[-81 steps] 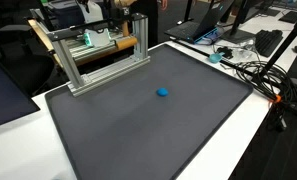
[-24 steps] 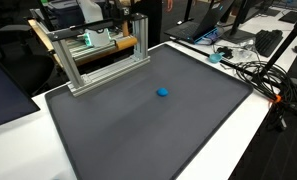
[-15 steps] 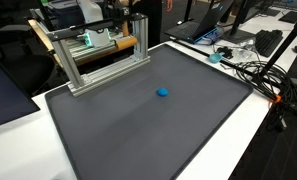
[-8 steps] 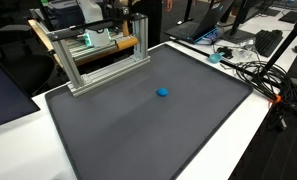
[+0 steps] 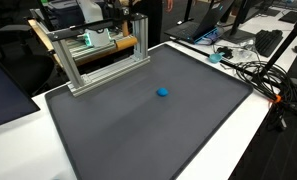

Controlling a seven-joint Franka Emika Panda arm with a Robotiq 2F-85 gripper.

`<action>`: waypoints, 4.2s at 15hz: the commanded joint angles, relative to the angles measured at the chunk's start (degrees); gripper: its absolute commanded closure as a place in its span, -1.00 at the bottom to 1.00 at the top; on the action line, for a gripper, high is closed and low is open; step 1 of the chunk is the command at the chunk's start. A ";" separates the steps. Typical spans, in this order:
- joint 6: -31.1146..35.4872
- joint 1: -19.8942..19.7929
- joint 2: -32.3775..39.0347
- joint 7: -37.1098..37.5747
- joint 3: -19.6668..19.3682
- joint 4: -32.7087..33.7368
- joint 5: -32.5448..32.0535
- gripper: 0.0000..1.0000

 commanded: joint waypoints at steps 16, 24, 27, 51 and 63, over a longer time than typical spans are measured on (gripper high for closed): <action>-1.12 -0.33 0.36 4.88 1.59 0.65 -0.15 0.56; 5.34 -0.42 1.35 6.63 1.75 2.88 0.35 0.56; 8.81 -0.48 4.22 7.04 1.87 6.21 0.27 0.56; 22.31 -0.24 30.83 9.05 1.92 21.55 -5.46 0.56; 24.49 0.99 43.37 9.50 -0.57 29.98 -6.80 0.56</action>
